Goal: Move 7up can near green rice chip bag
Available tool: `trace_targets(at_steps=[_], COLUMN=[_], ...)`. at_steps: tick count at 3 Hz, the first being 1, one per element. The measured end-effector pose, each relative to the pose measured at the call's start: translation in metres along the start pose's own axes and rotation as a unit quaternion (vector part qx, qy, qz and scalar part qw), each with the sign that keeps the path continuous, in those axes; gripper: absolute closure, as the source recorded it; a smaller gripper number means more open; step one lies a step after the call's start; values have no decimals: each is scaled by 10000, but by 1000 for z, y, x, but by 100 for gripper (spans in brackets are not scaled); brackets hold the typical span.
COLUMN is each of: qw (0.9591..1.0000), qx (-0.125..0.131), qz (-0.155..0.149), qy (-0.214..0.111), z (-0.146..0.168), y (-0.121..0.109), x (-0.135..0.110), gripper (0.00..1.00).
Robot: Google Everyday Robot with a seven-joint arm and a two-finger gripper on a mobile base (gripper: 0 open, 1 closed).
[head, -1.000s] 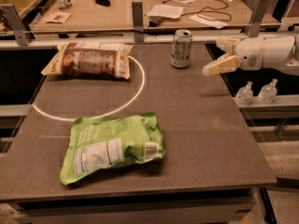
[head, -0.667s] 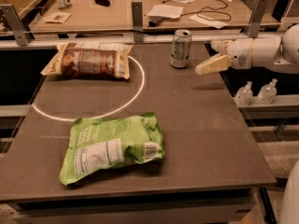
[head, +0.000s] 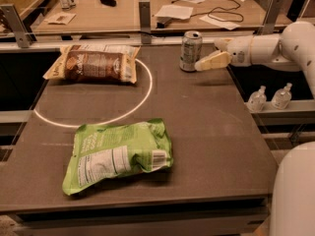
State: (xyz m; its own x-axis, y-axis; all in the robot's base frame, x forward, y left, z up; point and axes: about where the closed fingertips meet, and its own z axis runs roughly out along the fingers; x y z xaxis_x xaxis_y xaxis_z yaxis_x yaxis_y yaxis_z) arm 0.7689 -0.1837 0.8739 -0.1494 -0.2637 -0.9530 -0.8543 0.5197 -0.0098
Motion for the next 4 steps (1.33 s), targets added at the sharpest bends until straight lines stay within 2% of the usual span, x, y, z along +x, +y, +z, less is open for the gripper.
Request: trace_targets(at_steps=[3, 4], qw=[9993, 9989], qx=[-368, -450], qz=[43, 102], qy=[10, -115], z=[49, 64], y=[22, 27], x=[-3, -7], gripper=[0, 16])
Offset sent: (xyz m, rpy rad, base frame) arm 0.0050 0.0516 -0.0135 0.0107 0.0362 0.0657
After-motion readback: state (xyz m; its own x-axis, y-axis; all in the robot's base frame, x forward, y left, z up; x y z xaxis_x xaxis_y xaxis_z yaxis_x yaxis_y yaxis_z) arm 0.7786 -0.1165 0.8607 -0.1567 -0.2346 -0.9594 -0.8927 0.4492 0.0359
